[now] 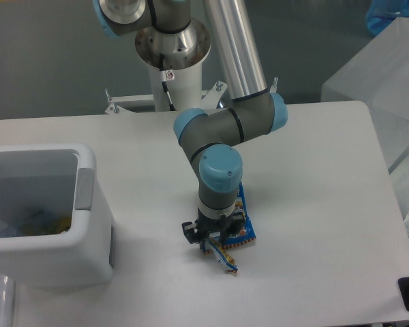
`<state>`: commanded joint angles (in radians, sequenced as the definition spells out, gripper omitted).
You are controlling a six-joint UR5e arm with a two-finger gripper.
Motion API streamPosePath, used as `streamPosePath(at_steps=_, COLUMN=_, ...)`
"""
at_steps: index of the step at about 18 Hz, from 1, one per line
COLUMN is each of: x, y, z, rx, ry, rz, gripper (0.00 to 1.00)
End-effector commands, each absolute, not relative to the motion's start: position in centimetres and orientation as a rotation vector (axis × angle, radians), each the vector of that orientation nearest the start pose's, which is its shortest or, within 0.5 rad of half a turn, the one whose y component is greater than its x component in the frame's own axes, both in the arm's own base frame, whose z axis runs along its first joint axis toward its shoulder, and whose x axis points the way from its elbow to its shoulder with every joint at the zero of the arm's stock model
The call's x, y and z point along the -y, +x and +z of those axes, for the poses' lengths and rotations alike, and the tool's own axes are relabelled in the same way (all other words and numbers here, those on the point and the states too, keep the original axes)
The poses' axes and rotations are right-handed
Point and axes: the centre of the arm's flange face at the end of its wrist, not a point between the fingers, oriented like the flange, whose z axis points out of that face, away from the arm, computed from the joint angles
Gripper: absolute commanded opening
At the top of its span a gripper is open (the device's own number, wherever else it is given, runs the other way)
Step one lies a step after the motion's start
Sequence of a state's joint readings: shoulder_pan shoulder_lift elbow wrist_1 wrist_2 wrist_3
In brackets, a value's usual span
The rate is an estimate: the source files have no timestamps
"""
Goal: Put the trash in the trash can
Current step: 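Lower the gripper onto the wrapper and close on it, then lift the wrapper and carry it over the trash bin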
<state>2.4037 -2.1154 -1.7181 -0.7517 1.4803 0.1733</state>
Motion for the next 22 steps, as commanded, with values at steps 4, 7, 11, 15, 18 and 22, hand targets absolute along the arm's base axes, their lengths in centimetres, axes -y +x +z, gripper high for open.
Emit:
streamPosePath(at_steps=4, x=-52.8, y=-37.5, z=19.1, rx=0.952, ry=-2.847, rz=0.027, gripper=0.0)
streamPosePath(at_steps=7, x=-53.1, y=-37.8, z=20.3, rx=0.933, ry=-2.83, rz=0.044, gripper=0.0)
streamPosePath(at_steps=11, x=-53.5, y=-39.2, z=27.3, rx=0.881, ry=-2.726, rz=0.114, gripper=0.0)
streamPosePath(at_steps=15, x=-53.9, y=-40.8, z=32.9, rx=0.86, ry=-2.589, rz=0.065, gripper=0.0)
streamPosePath(at_steps=18, x=-54.0, y=-41.1, z=37.8, rx=0.836, ry=-2.481, rz=0.024, gripper=0.0)
streamPosePath(at_steps=22, x=-54.3, y=-40.4, z=44.4, rx=0.894, ry=-2.316, rz=-0.052, gripper=0.0)
